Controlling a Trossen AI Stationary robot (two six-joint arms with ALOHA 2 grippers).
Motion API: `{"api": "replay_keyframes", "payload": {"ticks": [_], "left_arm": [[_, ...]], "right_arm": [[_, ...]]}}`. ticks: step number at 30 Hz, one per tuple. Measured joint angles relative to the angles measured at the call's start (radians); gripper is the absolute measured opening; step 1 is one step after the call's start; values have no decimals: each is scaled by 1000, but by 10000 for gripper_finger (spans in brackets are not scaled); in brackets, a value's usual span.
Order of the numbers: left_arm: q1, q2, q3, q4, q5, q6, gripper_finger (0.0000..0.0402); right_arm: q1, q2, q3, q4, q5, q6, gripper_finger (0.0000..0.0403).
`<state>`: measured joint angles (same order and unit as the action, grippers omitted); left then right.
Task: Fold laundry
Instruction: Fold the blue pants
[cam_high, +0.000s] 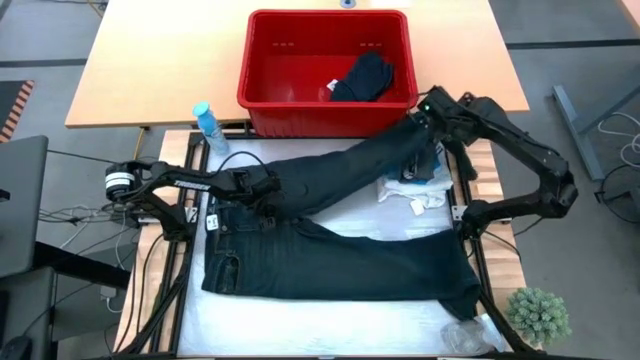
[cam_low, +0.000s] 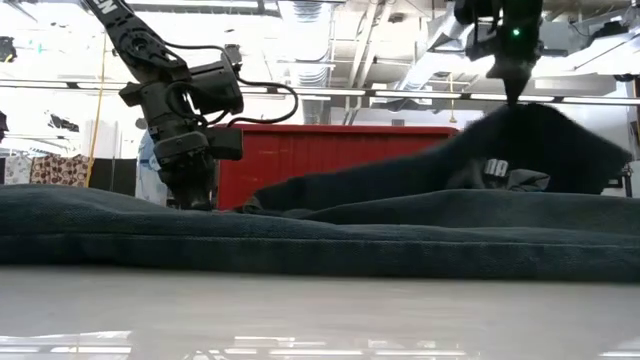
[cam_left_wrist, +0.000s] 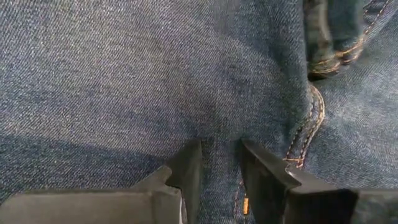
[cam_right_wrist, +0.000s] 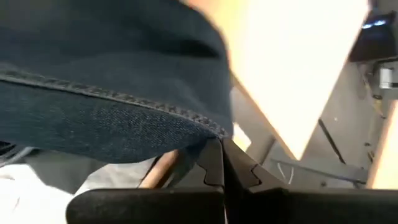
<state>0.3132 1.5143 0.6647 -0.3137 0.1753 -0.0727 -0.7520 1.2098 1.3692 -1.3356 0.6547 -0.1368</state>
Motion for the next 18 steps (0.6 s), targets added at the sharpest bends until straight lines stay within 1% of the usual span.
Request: {"api": "replay_keyframes", "payload": {"ticks": [2, 4, 7, 10, 15, 18], "left_arm": [[0, 0, 0, 0, 1, 0, 102], [0, 0, 0, -2, 0, -1, 102], [0, 0, 0, -4, 0, -4, 102], [0, 0, 0, -7, 0, -13, 102], [1, 0, -1, -14, 16, -12, 102], [1, 0, -1, -37, 22, -2, 102]], "right_arm": [[-16, 1, 31, -17, 4, 14, 13], [-18, 0, 48, -47, -22, 34, 13], [-18, 3, 41, -151, -50, 76, 13], [-19, 5, -5, -229, -133, 88, 13], [-18, -5, -101, -230, -177, 80, 13], [-18, -5, -151, -226, -215, 60, 32]]}}
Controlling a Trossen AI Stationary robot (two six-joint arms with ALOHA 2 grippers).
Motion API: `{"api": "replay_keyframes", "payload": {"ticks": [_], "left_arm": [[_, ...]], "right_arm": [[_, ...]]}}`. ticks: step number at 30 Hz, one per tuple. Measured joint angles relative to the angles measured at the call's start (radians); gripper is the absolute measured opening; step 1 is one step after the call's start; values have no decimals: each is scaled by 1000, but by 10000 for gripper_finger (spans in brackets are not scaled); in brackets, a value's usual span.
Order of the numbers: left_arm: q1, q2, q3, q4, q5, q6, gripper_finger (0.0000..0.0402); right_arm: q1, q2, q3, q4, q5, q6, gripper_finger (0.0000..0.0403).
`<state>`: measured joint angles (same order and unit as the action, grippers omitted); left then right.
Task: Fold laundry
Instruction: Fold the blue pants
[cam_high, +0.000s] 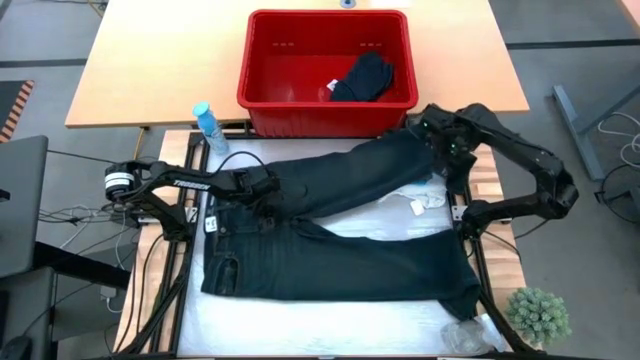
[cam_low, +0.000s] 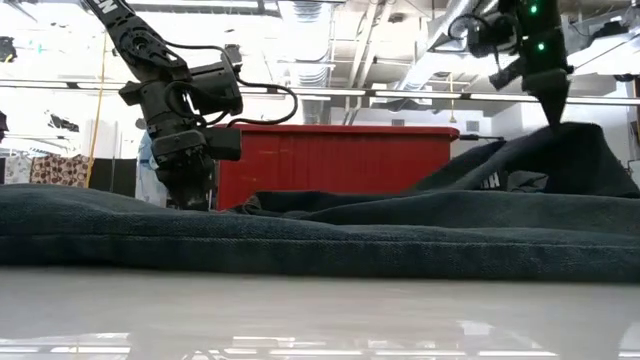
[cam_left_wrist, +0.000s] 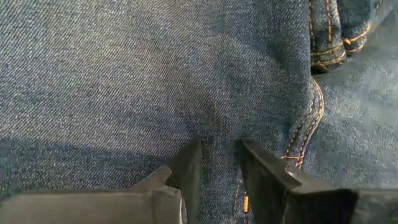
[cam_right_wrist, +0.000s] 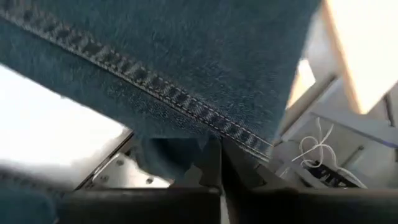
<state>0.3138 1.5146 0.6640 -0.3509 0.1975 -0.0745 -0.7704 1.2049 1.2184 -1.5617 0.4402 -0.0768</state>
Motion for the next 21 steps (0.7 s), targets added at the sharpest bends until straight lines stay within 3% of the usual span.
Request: {"api": "replay_keyframes", "payload": {"ticks": [6, 14, 18, 21], "left_arm": [[0, 0, 0, -24, 6, 17, 102], [0, 0, -1, -23, 5, 18, 102], [0, 1, -2, -18, 4, 18, 102], [0, 1, -2, -13, 4, 17, 102]], "right_arm": [[-22, -13, -32, 34, -7, -82, 108], [-24, -17, 171, 104, -140, -221, 201], [-49, 9, 236, 289, -82, -318, 216], [-97, 80, 261, 349, -125, -421, 213]]}}
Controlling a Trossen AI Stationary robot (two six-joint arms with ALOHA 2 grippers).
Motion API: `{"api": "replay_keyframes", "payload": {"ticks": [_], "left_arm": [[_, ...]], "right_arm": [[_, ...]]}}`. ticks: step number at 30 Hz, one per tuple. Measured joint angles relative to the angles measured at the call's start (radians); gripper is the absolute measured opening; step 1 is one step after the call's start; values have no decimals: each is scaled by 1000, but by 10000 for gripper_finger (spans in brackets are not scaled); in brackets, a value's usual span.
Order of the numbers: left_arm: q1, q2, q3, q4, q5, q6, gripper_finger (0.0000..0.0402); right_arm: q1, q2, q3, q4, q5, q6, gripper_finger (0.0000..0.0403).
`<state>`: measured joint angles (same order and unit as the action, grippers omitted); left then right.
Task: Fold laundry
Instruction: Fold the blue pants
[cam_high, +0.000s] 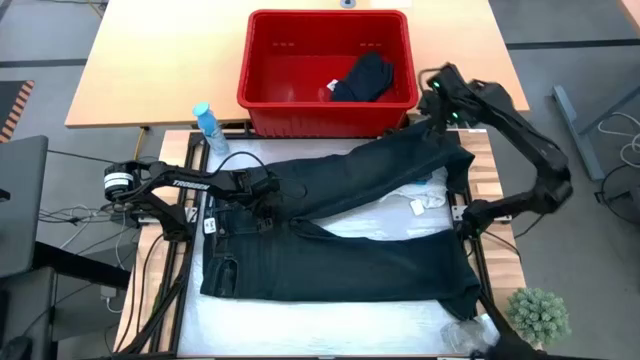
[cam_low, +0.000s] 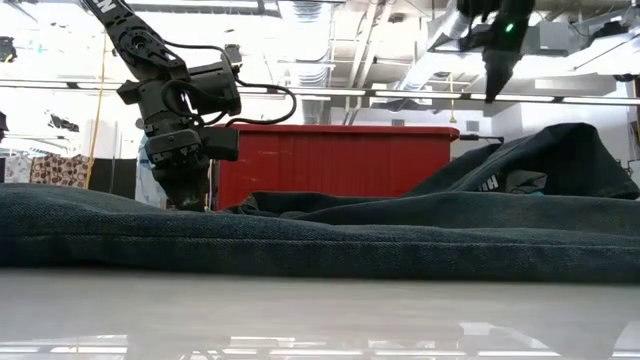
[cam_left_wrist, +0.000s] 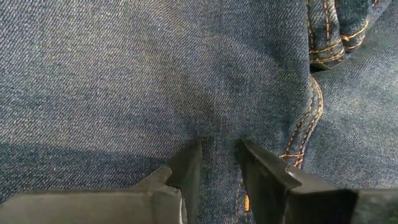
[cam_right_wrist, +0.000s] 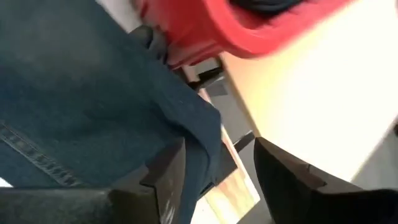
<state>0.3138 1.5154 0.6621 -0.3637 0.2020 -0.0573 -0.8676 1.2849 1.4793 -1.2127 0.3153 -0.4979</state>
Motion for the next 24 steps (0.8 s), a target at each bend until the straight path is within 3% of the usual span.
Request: {"api": "replay_keyframes", "payload": {"ticks": [5, 7, 12, 16, 24], "left_arm": [[0, 0, 0, -6, 0, -14, 103], [0, 0, 0, -5, 0, -15, 103], [0, 0, -1, 10, -1, -14, 103], [0, 0, 0, 10, -1, 1, 103], [0, 0, 0, 10, 4, -6, 103]], "right_arm": [[-76, 166, 71, -79, -180, -192, 208], [-81, 204, 100, -92, -212, -178, 207], [-81, 228, 123, -49, -220, -84, 207], [-50, 284, 120, -70, -129, -86, 207], [-43, 406, 120, -126, -53, -91, 207]]}}
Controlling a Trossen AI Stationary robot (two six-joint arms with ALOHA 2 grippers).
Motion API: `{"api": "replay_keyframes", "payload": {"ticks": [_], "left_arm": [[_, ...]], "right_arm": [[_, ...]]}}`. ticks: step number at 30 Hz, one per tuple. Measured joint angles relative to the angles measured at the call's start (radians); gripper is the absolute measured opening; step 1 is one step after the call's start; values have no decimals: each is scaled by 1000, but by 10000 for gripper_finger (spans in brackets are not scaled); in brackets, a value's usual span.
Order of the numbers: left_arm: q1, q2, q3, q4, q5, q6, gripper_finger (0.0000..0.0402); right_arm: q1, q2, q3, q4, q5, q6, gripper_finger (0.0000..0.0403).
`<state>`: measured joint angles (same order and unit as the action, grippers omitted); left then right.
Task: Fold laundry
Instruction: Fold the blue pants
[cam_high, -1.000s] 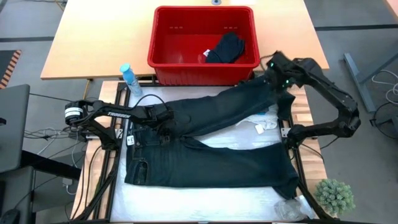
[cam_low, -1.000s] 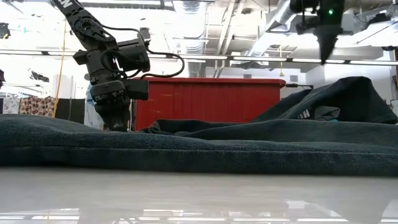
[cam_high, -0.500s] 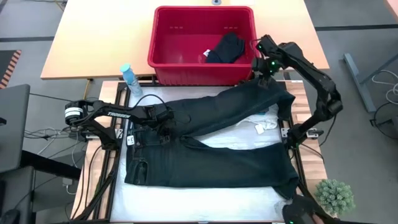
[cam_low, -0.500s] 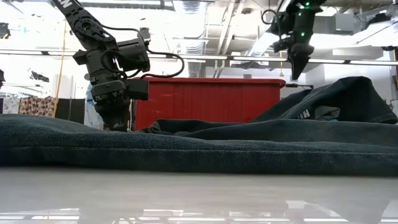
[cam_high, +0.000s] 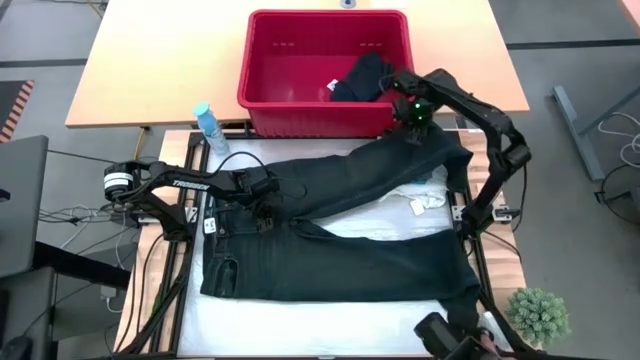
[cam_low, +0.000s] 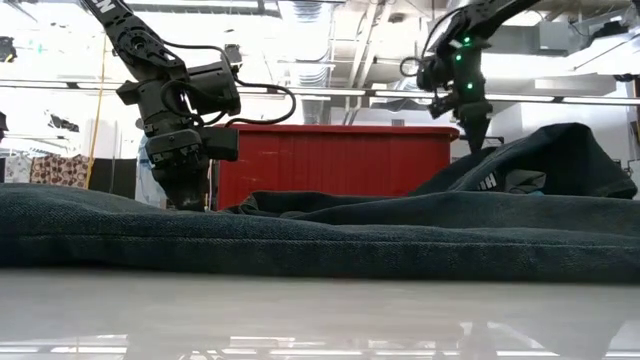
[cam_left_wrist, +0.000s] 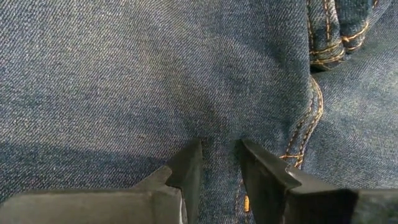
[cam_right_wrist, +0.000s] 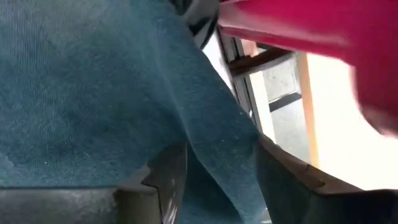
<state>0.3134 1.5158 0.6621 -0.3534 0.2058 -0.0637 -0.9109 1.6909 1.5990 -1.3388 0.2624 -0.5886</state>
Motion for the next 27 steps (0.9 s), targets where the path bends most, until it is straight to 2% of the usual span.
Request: {"api": "replay_keyframes", "payload": {"ticks": [4, 7, 10, 12, 14, 19, 23, 27], "left_arm": [[0, 0, 0, 0, 1, 12, 103], [0, 0, 0, 0, 2, 14, 103], [0, 0, 1, -1, -9, 15, 103], [9, -16, 16, -31, -57, 19, 103], [37, -41, 52, -108, -121, 30, 103], [169, -144, 185, -234, -249, -2, 98], [331, -188, 208, -251, -188, -58, 79], [482, -154, 200, -303, -227, -12, 72]], "right_arm": [[10, 44, 1, -15, 26, -1, 206], [22, 57, 0, -13, 52, -5, 184], [36, 55, 1, -26, 99, -6, 115], [42, 55, 1, -35, 101, 4, 53], [37, 55, 1, -40, 88, 27, 19], [31, 55, 1, -48, 57, 71, 37], [31, 55, 1, -62, 54, 65, 20], [31, 54, 1, -80, 46, 65, 17]]}}
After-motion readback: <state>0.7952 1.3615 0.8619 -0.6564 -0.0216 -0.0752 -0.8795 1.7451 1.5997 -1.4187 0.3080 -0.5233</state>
